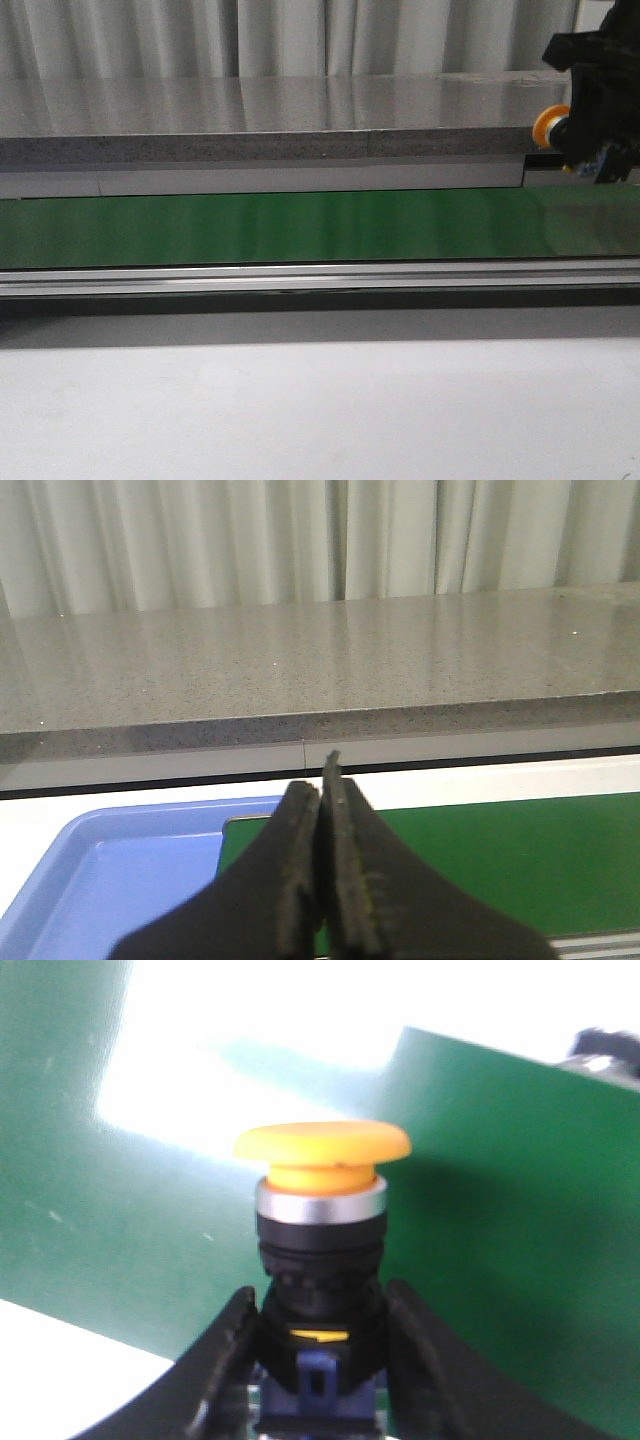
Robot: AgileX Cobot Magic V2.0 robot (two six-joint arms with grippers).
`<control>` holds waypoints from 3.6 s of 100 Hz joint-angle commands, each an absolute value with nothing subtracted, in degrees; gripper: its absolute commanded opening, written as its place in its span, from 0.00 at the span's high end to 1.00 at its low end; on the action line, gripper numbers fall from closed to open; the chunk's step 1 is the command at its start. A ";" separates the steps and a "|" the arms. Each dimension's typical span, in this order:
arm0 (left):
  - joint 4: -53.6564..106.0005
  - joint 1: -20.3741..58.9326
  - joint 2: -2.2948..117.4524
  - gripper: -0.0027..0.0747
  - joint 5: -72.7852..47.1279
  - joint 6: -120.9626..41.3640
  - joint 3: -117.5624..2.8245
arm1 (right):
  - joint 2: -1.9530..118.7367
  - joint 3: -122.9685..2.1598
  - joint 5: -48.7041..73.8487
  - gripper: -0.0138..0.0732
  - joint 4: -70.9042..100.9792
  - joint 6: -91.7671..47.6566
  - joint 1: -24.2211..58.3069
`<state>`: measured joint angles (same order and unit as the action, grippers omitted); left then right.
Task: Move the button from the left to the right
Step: 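Lift the button with the right gripper and move it over the green bin, then lower the button into the green bin and open the right gripper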
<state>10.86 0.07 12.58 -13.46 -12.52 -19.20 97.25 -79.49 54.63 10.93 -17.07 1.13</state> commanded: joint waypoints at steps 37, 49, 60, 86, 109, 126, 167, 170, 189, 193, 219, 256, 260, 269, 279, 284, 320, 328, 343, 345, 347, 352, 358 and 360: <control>11.65 0.49 13.12 0.99 -8.86 -12.58 -20.75 | 94.19 -86.91 56.85 0.74 8.43 -19.78 -14.88; 11.65 0.49 13.12 0.99 -8.86 -12.58 -20.75 | 94.54 -86.91 55.64 0.74 8.43 -21.19 -19.31; 11.65 0.49 13.12 0.99 -8.86 -12.58 -20.75 | 95.26 -86.91 53.84 0.74 8.43 -22.66 -22.75; 11.65 0.49 13.12 0.99 -8.86 -12.58 -20.75 | 99.85 -86.96 51.53 0.74 8.39 -30.10 -25.88; 11.65 0.49 13.12 0.99 -8.86 -12.58 -20.75 | 104.52 -86.96 49.98 0.74 7.45 -31.97 -26.01; 11.65 0.49 13.12 0.99 -8.86 -12.58 -20.75 | 107.22 -86.96 49.56 0.74 5.60 -31.97 -26.01; 11.65 0.49 13.12 0.99 -8.86 -12.58 -20.75 | 110.41 -86.96 48.45 0.72 5.72 -31.97 -26.01; 11.65 0.49 13.12 0.99 -8.86 -12.58 -20.75 | 110.47 -86.96 48.45 0.70 5.72 -31.97 -26.01; 11.65 0.49 13.12 0.99 -8.86 -12.58 -20.75 | 110.60 -86.96 48.14 0.51 5.72 -31.97 -26.01; 11.65 0.49 13.12 0.99 -8.86 -12.58 -20.75 | 110.60 -86.96 47.84 0.46 5.72 -31.97 -26.01; 11.65 0.49 13.12 0.99 -8.86 -12.58 -20.75 | 110.60 -86.96 46.89 0.29 5.72 -31.97 -26.01; 11.65 0.49 13.12 0.99 -8.86 -12.58 -20.75 | 107.86 -87.41 45.65 0.29 10.61 -30.53 -25.89; 11.65 0.49 13.12 0.99 -8.86 -12.58 -20.75 | 107.23 -87.41 45.37 0.29 12.40 -30.53 -25.84; 11.65 0.49 13.12 0.99 -8.77 -12.58 -20.75 | 105.67 -87.41 44.99 0.30 15.87 -30.53 -25.48; 11.65 0.49 13.12 0.99 -8.77 -12.58 -20.75 | 103.75 -87.41 44.85 0.33 19.40 -30.53 -24.60; 11.65 0.49 13.12 0.99 -8.77 -12.58 -20.75 | 102.71 -87.41 44.90 0.35 20.55 -30.53 -23.74; 11.65 0.49 13.12 0.99 -8.77 -12.58 -20.75 | 93.95 -84.94 41.78 0.37 24.01 -30.59 -14.20; 11.65 0.49 13.12 0.99 -8.77 -12.58 -20.75 | 91.02 -82.73 39.77 0.37 24.36 -30.59 -11.86; 11.65 0.49 13.12 0.99 -8.77 -12.58 -20.75 | 84.13 -75.87 35.38 0.37 24.69 -30.59 -7.38; 11.65 0.49 13.12 0.99 -8.77 -12.58 -20.75 | 83.08 -74.69 34.68 0.37 24.76 -30.59 -6.85; 11.65 0.49 13.12 0.99 -8.77 -12.58 -20.75 | 82.04 -73.88 33.89 0.37 24.83 -30.59 -6.30; 11.65 0.49 13.12 0.99 -8.77 -12.58 -20.75 | 79.47 -70.54 32.15 0.37 24.95 -30.59 -5.14; 11.65 0.49 13.12 0.99 -8.77 -12.58 -20.75 | 76.45 -67.00 29.97 0.37 24.95 -30.59 -3.99; 11.65 0.49 13.12 0.99 -8.77 -12.58 -20.75 | 75.29 -65.63 29.21 0.37 25.06 -30.59 -3.64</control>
